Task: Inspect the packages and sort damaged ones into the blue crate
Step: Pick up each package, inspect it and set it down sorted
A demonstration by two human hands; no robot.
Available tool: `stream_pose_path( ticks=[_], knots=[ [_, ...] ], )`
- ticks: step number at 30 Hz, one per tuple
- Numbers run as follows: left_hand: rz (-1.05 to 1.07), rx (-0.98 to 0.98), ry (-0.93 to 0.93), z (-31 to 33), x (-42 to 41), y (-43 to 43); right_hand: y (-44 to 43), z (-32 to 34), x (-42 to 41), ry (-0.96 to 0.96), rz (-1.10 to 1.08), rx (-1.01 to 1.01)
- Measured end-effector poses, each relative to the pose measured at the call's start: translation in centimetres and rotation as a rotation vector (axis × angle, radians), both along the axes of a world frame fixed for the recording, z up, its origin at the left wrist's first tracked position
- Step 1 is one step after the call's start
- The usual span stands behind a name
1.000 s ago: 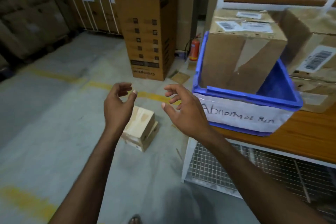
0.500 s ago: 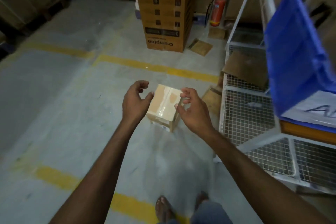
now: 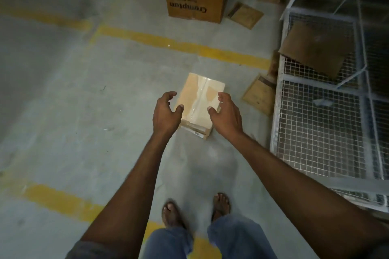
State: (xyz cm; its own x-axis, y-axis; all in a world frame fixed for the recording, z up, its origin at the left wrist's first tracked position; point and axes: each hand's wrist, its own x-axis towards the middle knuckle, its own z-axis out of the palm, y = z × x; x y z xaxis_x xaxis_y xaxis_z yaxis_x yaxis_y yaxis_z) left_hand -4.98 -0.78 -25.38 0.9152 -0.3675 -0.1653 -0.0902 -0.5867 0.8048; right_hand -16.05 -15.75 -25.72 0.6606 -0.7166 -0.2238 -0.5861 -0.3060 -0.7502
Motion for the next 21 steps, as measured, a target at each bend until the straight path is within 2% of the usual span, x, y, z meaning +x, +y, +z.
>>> stream_pose_path(
  ticks=[5,12,17,21],
  knots=[
    [-0.029,0.032,0.077,-12.2,1.8,-0.9,-0.2,-11.0,3.0,0.069,-0.037,0.013],
    [-0.021,0.095,0.081,-27.0,6.0,-2.4,-0.5,-24.8,6.2,0.157,-0.102,0.006],
    [0.017,0.207,0.052,-34.0,9.5,-4.4,-1.9,-31.4,7.7,0.199,-0.155,-0.027],
    [0.047,0.155,0.131,-37.8,10.7,-5.1,-2.7,-34.5,8.5,0.207,-0.187,0.074]
  ],
)
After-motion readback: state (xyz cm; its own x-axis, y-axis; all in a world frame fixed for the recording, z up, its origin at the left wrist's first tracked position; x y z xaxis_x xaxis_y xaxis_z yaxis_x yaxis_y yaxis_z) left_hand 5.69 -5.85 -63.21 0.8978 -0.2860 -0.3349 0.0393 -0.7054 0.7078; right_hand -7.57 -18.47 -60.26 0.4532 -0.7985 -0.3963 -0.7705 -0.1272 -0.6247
